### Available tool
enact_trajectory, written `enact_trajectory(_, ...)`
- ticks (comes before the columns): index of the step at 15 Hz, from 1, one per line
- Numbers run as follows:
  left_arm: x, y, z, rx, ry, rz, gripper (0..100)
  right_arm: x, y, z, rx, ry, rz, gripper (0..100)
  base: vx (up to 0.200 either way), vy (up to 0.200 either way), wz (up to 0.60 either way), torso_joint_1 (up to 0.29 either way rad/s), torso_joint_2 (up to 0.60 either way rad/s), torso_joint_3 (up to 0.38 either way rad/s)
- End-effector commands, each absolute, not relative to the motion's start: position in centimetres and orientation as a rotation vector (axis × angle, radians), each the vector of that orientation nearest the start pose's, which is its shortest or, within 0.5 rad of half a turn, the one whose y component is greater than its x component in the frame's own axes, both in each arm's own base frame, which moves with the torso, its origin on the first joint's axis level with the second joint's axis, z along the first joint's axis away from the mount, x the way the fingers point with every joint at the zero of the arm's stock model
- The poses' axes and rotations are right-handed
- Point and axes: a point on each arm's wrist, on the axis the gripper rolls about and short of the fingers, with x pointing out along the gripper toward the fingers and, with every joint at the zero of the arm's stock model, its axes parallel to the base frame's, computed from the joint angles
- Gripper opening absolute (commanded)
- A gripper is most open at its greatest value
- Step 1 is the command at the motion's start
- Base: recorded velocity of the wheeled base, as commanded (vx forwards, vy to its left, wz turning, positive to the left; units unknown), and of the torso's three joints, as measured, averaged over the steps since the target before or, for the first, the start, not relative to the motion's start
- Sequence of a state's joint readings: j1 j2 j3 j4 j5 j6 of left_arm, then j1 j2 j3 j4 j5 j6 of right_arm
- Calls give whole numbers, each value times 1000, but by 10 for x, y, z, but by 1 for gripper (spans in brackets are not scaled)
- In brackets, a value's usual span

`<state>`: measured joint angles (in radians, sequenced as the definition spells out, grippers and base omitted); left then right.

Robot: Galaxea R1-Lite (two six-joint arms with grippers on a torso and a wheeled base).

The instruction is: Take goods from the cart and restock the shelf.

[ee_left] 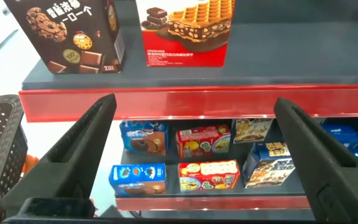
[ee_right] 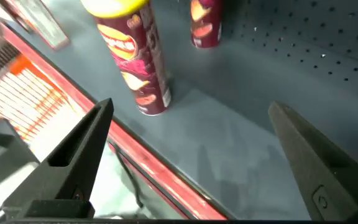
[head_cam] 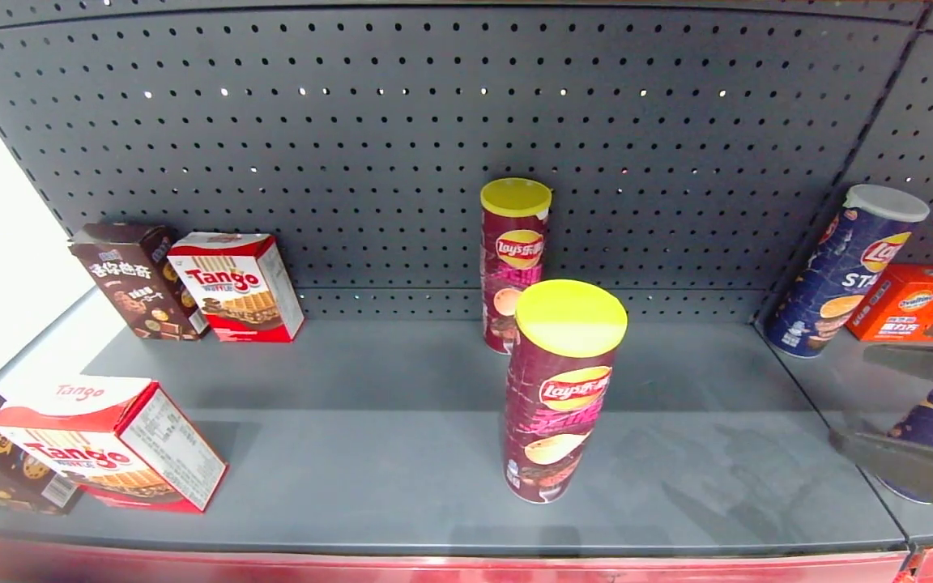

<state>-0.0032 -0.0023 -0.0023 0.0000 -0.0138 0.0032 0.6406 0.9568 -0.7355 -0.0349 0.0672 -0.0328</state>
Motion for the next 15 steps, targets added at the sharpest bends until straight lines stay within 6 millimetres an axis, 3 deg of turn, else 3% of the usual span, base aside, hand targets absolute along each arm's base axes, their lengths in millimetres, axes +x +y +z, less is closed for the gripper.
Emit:
enact_trajectory(1, -23, 0, 76, 3, -2, -17, 100, 106, 90, 244, -126, 262, 733, 100, 0, 0, 0, 0, 0, 0)
enact_trajectory(6, -23, 0, 76, 2, -2, -15, 100, 120, 99, 197, -172, 353, 634, 100, 0, 0, 0, 0, 0, 0)
enact_trajectory(15, -23, 0, 76, 3, -3, -17, 100, 153, 118, 178, -224, 473, 558, 100, 0, 0, 0, 0, 0, 0)
